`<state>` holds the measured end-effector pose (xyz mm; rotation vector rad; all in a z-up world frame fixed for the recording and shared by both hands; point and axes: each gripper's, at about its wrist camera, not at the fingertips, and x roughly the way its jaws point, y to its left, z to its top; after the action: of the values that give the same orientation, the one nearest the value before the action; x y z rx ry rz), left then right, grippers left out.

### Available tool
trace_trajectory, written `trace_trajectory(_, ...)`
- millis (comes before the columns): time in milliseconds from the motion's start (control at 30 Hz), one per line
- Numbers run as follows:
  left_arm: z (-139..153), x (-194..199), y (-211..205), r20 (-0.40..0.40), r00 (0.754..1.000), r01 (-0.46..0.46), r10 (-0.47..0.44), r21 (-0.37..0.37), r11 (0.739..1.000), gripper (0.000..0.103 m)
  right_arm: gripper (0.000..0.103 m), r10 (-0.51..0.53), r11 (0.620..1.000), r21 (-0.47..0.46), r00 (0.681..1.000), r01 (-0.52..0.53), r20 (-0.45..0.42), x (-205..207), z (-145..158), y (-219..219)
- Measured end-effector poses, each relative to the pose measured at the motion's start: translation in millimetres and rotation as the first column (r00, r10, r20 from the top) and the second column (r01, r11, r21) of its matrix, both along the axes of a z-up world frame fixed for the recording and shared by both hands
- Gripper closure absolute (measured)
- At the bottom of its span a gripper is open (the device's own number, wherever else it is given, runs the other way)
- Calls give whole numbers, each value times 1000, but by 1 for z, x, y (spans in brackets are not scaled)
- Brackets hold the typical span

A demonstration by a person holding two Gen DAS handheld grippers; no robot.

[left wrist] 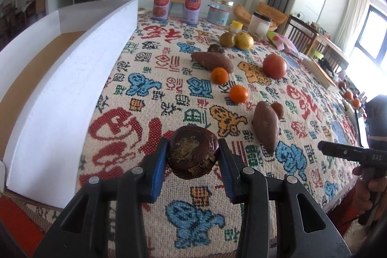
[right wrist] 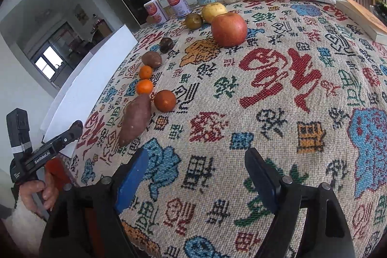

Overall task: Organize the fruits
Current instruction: 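Close the left tool on the dark brown fruit while the right tool grasps a sweet potato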

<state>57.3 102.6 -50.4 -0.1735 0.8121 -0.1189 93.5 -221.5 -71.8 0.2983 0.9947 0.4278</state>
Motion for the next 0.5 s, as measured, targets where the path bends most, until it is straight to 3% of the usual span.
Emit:
trace_trajectory(100,1,-2,1,6,1000,-4,4,-10,1000,62,37,93,992,93,992,-85,-86,10,-6,42)
trace_trajectory(267,11,-12,0,31,999,-11,11,16,1000,62,37,72,997,6,987,-72,-146,62,-14,92)
trace_trajectory(333,17,-16,2,37,999,-21,21,18,1000,62,42,55,998,-9,977,-58,-205,80,-23,107)
trace_trajectory(400,23,-20,6,44,999,-33,32,23,999,62,62,47,991,-112,983,-68,-179,88,-20,121)
trace_trajectory(500,39,-27,19,47,998,-46,47,-18,999,62,62,47,992,-103,979,-68,-198,91,-19,125)
